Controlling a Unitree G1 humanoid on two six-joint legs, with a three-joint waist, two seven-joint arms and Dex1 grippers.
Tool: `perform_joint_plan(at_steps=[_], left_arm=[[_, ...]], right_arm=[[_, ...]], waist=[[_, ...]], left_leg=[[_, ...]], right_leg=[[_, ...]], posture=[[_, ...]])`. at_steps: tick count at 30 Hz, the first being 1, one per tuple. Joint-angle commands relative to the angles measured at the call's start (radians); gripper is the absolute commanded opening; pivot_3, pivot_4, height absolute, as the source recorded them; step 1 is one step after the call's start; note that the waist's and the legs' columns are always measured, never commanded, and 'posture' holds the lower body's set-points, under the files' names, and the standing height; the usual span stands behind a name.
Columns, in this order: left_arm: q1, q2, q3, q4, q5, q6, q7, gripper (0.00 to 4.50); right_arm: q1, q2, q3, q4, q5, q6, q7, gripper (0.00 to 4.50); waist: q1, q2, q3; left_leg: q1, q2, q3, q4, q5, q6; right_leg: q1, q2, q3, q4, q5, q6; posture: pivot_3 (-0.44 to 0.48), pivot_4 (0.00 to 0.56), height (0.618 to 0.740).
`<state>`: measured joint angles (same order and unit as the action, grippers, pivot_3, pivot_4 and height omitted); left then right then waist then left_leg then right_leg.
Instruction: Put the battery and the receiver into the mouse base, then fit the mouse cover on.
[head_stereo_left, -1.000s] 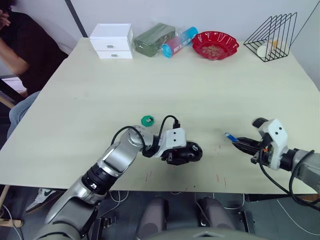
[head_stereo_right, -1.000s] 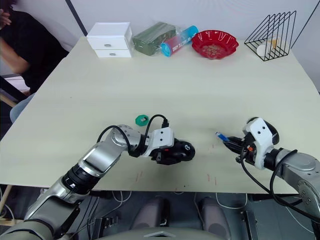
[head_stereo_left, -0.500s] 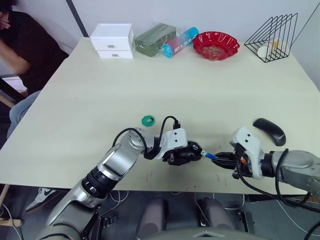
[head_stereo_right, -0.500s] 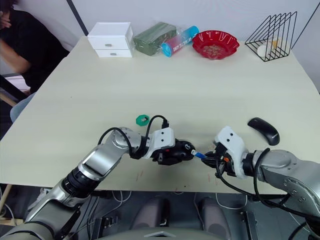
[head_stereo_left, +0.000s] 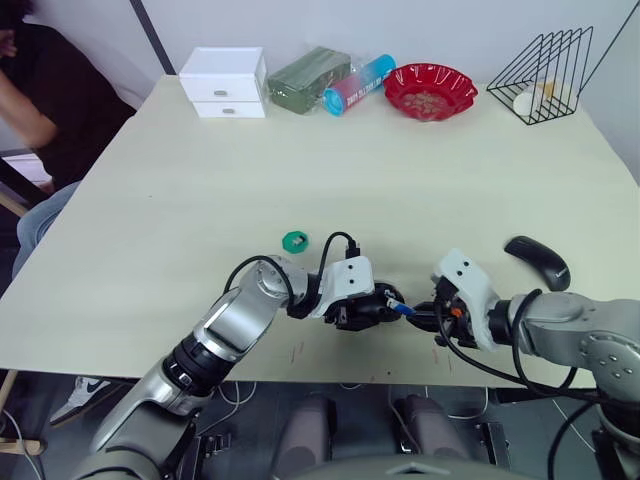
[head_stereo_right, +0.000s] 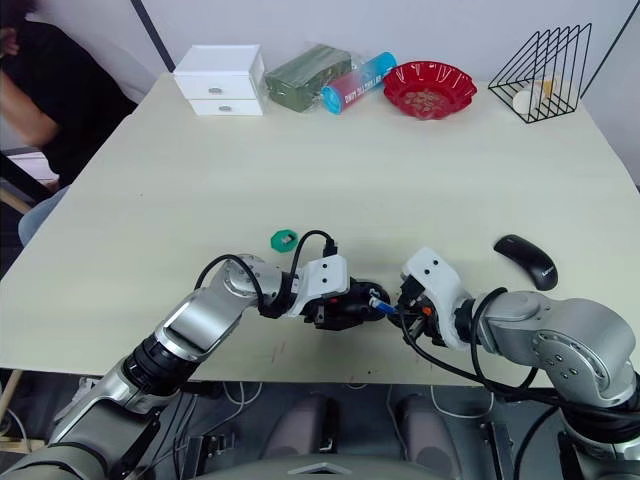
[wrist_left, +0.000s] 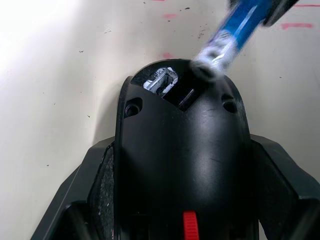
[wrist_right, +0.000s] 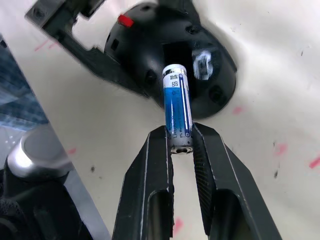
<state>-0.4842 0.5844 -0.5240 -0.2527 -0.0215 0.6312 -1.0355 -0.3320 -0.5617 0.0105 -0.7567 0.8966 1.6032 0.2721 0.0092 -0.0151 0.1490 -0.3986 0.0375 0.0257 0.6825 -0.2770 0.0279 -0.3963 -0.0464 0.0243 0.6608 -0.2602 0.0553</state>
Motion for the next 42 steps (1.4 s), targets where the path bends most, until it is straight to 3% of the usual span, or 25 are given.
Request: perform_joint_plan(at_steps=[1, 20, 21, 22, 24, 29, 36, 42], left_arm=[[0.018, 0.011, -0.053, 0.053, 0.040, 0.013, 0.002, 2.96], [0.027, -0.004, -0.061, 0.055, 0.041, 0.014, 0.007, 2.96], [0.027, -0.005, -0.061, 0.055, 0.041, 0.014, 0.007, 2.96], [0.028, -0.005, -0.061, 0.054, 0.041, 0.015, 0.007, 2.96], [0.029, -0.005, -0.062, 0.053, 0.041, 0.016, 0.007, 2.96], [0.028, -0.007, -0.062, 0.053, 0.041, 0.018, 0.005, 2.96], [0.031, -0.009, -0.064, 0.053, 0.043, 0.016, 0.000, 2.96], [0.026, -0.008, -0.064, 0.062, 0.045, 0.008, -0.008, 2.96]], right_arm=[[-0.026, 0.007, 0.016, 0.023, 0.018, 0.011, -0.048, 0.06], [-0.173, 0.008, 0.134, 0.161, 0.177, 0.011, -0.257, 0.06], [-0.176, 0.006, 0.137, 0.160, 0.180, 0.011, -0.259, 1.08], [-0.178, 0.004, 0.137, 0.159, 0.184, 0.011, -0.260, 1.28], [-0.177, 0.012, 0.130, 0.161, 0.195, 0.011, -0.261, 2.34], [-0.177, 0.013, 0.097, 0.152, 0.206, 0.011, -0.255, 4.27], [-0.103, -0.082, 0.021, 0.061, 0.201, -0.045, -0.131, 4.40], [0.076, -0.202, -0.002, -0.020, 0.090, -0.312, 0.054, 4.40]], waist=[[0.000, 0.000, 0.000], [0.000, 0.000, 0.000], [0.000, 0.000, 0.000], [0.000, 0.000, 0.000], [-0.001, -0.001, -0.001], [0.003, -0.001, -0.001], [0.005, -0.001, -0.001], [0.003, -0.001, -0.001]], left_leg=[[0.000, 0.000, 0.000, 0.000, 0.000, 0.000], [0.000, 0.000, -0.001, 0.000, 0.000, 0.000], [0.000, 0.000, -0.001, 0.000, 0.000, 0.000], [0.000, 0.000, -0.001, 0.000, 0.000, 0.000], [0.000, 0.000, -0.001, 0.000, 0.000, 0.000], [-0.001, 0.000, -0.001, 0.000, 0.000, 0.000], [-0.002, 0.000, -0.002, 0.000, 0.000, 0.000], [-0.002, 0.000, -0.002, -0.001, 0.000, 0.000]], right_leg=[[0.000, 0.000, 0.000, 0.000, 0.000, 0.000], [0.000, 0.000, -0.001, 0.000, 0.000, 0.000], [0.000, 0.000, -0.001, 0.000, 0.000, 0.000], [0.000, 0.000, -0.001, 0.000, 0.000, 0.000], [0.000, 0.000, -0.001, 0.000, 0.000, 0.000], [0.000, -0.001, -0.001, -0.001, 0.000, 0.000], [0.000, -0.001, -0.002, -0.002, 0.000, 0.000], [0.000, -0.001, -0.003, -0.003, 0.000, 0.000]], posture=[[0.000, 0.150, 0.740], [0.000, 0.150, 0.740], [0.000, 0.150, 0.740], [0.000, 0.150, 0.740], [0.000, 0.150, 0.740], [0.000, 0.150, 0.740], [0.000, 0.150, 0.740], [0.000, 0.150, 0.740]])
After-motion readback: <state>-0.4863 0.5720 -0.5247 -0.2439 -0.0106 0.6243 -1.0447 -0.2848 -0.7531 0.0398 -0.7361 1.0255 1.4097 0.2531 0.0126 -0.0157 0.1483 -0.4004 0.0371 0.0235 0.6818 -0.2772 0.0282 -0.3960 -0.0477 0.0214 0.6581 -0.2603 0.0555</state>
